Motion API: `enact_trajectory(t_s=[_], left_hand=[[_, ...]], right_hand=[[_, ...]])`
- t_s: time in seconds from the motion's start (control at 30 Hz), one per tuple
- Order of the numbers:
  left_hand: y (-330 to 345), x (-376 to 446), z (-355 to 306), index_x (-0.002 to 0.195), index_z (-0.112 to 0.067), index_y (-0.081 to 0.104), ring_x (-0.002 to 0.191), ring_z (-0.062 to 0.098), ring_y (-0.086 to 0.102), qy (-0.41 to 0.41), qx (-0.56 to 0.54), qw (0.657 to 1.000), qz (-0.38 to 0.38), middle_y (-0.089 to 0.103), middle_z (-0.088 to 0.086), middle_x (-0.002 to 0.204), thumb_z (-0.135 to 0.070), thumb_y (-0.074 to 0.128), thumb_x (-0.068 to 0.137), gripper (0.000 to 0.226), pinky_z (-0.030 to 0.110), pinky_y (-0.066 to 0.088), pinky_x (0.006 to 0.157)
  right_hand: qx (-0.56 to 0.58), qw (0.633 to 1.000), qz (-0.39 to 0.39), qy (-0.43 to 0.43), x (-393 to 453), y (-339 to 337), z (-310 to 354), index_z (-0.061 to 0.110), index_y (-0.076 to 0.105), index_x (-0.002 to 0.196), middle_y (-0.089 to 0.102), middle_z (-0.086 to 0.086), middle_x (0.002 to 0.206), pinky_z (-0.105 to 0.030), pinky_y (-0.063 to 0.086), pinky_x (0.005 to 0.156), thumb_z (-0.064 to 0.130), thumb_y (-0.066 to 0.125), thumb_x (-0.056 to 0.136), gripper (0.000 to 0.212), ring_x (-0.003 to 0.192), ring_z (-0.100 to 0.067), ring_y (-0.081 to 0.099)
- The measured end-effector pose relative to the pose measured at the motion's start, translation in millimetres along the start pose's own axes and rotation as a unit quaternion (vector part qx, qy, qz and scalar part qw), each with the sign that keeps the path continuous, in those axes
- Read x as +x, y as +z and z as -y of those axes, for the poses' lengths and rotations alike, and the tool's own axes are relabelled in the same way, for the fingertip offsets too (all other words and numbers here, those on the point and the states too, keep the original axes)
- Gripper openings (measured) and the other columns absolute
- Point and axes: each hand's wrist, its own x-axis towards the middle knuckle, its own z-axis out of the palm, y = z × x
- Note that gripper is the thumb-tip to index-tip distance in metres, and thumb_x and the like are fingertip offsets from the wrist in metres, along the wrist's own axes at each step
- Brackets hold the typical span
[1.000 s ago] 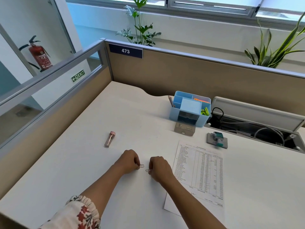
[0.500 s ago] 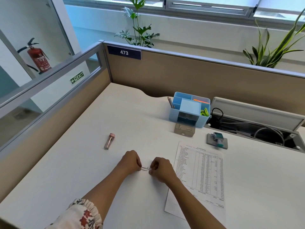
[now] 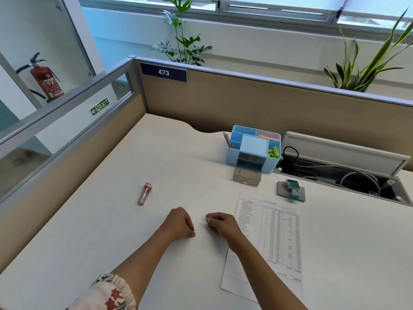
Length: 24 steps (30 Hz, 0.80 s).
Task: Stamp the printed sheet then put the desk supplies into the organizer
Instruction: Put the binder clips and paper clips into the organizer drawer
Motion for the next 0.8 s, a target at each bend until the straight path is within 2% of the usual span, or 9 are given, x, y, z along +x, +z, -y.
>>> enact_trajectory(t_s=[0.1, 0.23, 0.4, 0.5, 0.63, 0.7, 0.8], left_hand=[[-1.0, 1.6, -2.6, 0.058, -0.023, 0.072, 0.058, 0.004, 0.065, -0.013, 0.010, 1.000, 0.010, 0.072, -0.005, 0.067, -0.016, 0.085, 0.063, 0.016, 0.011, 0.042, 0.049], [1.2, 4.1, -3.2, 0.054, -0.024, 0.068, 0.059, 0.006, 0.064, -0.010, 0.029, 0.999, 0.019, 0.073, -0.002, 0.068, -0.016, 0.083, 0.065, 0.020, 0.013, 0.042, 0.052], [1.6, 7.5, -9.4, 0.055, -0.024, 0.064, 0.066, 0.007, 0.062, -0.005, 0.026, 1.000, 0.007, 0.065, -0.009, 0.065, -0.016, 0.080, 0.071, 0.024, 0.016, 0.043, 0.059], [-0.4, 7.3, -22.3, 0.064, -0.022, 0.063, 0.069, 0.012, 0.063, 0.009, -0.038, 0.998, -0.057, 0.064, -0.008, 0.069, -0.013, 0.079, 0.074, 0.021, 0.021, 0.049, 0.064], [-3.3, 5.9, -49.2, 0.076, -0.011, 0.065, 0.056, 0.018, 0.066, 0.034, -0.150, 0.983, -0.104, 0.070, 0.009, 0.072, -0.002, 0.074, 0.076, 0.012, 0.031, 0.059, 0.057], [-2.9, 7.1, -61.3, 0.074, -0.012, 0.068, 0.055, 0.016, 0.067, 0.052, -0.161, 0.979, -0.115, 0.071, 0.007, 0.069, -0.003, 0.075, 0.073, 0.012, 0.033, 0.060, 0.059], [0.0, 8.5, -74.3, 0.071, -0.014, 0.073, 0.054, 0.009, 0.067, 0.067, -0.157, 0.979, -0.112, 0.072, 0.001, 0.065, -0.008, 0.082, 0.070, 0.011, 0.024, 0.056, 0.056]], right_hand=[[0.058, 0.998, 0.001, 0.018, 0.8, -1.8, 2.3, 0.005, 0.074, 0.100, 0.068, -0.003, 0.079, -0.017, 0.048, 0.061, 0.006, 0.070, 0.086, 0.015, 0.068, -0.012, 0.060], [0.091, 0.995, -0.001, 0.026, 1.4, -2.1, 2.6, 0.003, 0.072, 0.098, 0.066, -0.005, 0.076, -0.016, 0.045, 0.055, 0.003, 0.068, 0.087, 0.012, 0.066, -0.013, 0.059], [0.110, 0.994, 0.000, 0.019, 1.7, 0.0, 3.6, 0.005, 0.069, 0.092, 0.066, -0.009, 0.081, -0.022, 0.049, 0.064, -0.002, 0.063, 0.088, 0.010, 0.071, -0.016, 0.060], [0.131, 0.991, -0.021, 0.018, 3.4, 2.5, 4.6, 0.004, 0.063, 0.100, 0.070, -0.012, 0.088, -0.024, 0.052, 0.067, -0.007, 0.054, 0.089, 0.018, 0.073, -0.018, 0.062], [0.158, 0.985, -0.061, 0.030, 9.0, 3.3, 7.5, -0.001, 0.063, 0.107, 0.070, -0.015, 0.086, -0.020, 0.054, 0.063, -0.006, 0.055, 0.089, 0.020, 0.071, -0.017, 0.063], [0.181, 0.981, -0.051, 0.043, 10.6, 3.1, 10.1, -0.005, 0.067, 0.106, 0.069, -0.018, 0.089, -0.023, 0.055, 0.071, 0.001, 0.051, 0.093, 0.021, 0.077, -0.019, 0.064], [0.259, 0.964, -0.023, 0.055, 6.7, 0.7, 16.1, -0.006, 0.066, 0.101, 0.070, -0.018, 0.095, -0.028, 0.054, 0.086, 0.008, 0.039, 0.101, 0.031, 0.087, -0.022, 0.065]])
